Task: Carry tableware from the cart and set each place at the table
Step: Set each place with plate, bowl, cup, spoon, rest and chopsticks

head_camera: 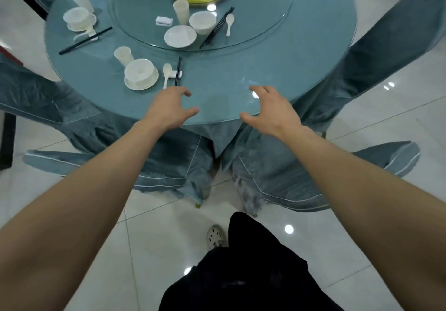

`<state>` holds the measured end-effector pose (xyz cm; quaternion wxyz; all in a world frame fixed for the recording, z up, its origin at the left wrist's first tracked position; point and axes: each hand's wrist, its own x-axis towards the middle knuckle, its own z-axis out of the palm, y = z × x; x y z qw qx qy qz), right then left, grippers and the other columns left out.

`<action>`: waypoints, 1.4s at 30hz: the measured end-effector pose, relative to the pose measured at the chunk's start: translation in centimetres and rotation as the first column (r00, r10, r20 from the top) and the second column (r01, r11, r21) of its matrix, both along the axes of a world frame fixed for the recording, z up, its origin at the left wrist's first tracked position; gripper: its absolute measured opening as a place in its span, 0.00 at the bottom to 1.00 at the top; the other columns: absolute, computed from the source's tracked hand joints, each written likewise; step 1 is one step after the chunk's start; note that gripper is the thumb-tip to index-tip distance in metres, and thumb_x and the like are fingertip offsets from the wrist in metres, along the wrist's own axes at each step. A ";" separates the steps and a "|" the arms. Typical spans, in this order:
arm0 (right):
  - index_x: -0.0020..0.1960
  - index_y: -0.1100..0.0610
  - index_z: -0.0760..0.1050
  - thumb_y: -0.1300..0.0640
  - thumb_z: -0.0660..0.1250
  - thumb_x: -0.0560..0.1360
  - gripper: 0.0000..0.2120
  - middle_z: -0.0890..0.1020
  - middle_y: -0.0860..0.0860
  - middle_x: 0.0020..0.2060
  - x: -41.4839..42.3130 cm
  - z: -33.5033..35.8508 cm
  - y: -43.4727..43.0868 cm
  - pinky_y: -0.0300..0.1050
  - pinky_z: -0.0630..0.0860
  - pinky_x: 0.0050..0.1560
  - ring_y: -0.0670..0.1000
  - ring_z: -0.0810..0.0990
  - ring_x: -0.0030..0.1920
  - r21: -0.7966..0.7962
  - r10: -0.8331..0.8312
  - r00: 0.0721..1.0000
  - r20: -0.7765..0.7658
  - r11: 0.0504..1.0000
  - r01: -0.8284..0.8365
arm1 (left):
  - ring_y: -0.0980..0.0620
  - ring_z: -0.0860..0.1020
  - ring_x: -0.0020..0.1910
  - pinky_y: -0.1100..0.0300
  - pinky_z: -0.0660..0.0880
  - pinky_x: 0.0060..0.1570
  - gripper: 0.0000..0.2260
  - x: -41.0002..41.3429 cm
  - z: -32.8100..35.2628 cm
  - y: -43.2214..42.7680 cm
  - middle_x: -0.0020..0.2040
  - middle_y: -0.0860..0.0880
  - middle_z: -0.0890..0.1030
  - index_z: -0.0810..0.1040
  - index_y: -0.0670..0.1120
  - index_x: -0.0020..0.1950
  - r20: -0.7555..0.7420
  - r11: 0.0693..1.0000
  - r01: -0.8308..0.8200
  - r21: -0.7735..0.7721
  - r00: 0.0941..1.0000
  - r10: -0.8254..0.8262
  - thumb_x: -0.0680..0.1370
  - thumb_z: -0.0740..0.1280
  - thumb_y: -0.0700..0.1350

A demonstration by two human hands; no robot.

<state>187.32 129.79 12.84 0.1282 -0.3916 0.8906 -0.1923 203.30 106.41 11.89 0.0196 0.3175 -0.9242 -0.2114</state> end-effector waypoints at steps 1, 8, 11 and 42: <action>0.82 0.52 0.63 0.39 0.71 0.77 0.39 0.71 0.53 0.75 -0.5 0.2 0.3 0.53 0.74 0.69 0.57 0.74 0.71 -0.009 0.002 1.000 -0.003 1.000 -0.002 | 0.45 0.77 0.69 0.49 0.73 0.70 0.26 -0.4 0.3 0.5 0.71 0.47 0.79 0.79 0.48 0.71 -0.007 1.000 -0.005 0.002 1.000 0.005 0.76 0.76 0.56; 0.82 0.52 0.64 0.40 0.71 0.76 0.39 0.71 0.54 0.75 -5.0 -0.4 1.7 0.53 0.74 0.69 0.58 0.75 0.70 0.009 0.067 0.998 0.006 0.998 -0.067 | 0.44 0.78 0.66 0.48 0.74 0.68 0.26 -3.9 0.1 3.1 0.68 0.45 0.80 0.79 0.50 0.71 0.022 0.996 -0.085 -0.025 0.996 0.085 0.76 0.76 0.58; 0.82 0.52 0.63 0.40 0.71 0.76 0.39 0.71 0.55 0.75 -7.3 -0.2 2.5 0.55 0.73 0.71 0.60 0.75 0.70 0.028 0.118 0.993 0.016 0.993 -0.119 | 0.46 0.77 0.69 0.47 0.74 0.69 0.26 -5.5 -0.2 4.8 0.71 0.47 0.79 0.78 0.50 0.71 0.034 0.992 -0.123 -0.003 0.992 0.123 0.76 0.76 0.58; 0.82 0.54 0.63 0.41 0.71 0.78 0.38 0.71 0.55 0.74 -10.0 -1.2 7.2 0.56 0.75 0.69 0.59 0.75 0.70 0.040 0.228 0.972 0.057 0.972 -0.230 | 0.47 0.78 0.68 0.47 0.75 0.68 0.24 -7.8 -1.4 10.9 0.70 0.48 0.80 0.79 0.50 0.70 0.083 0.981 -0.191 -0.026 0.978 0.192 0.78 0.75 0.59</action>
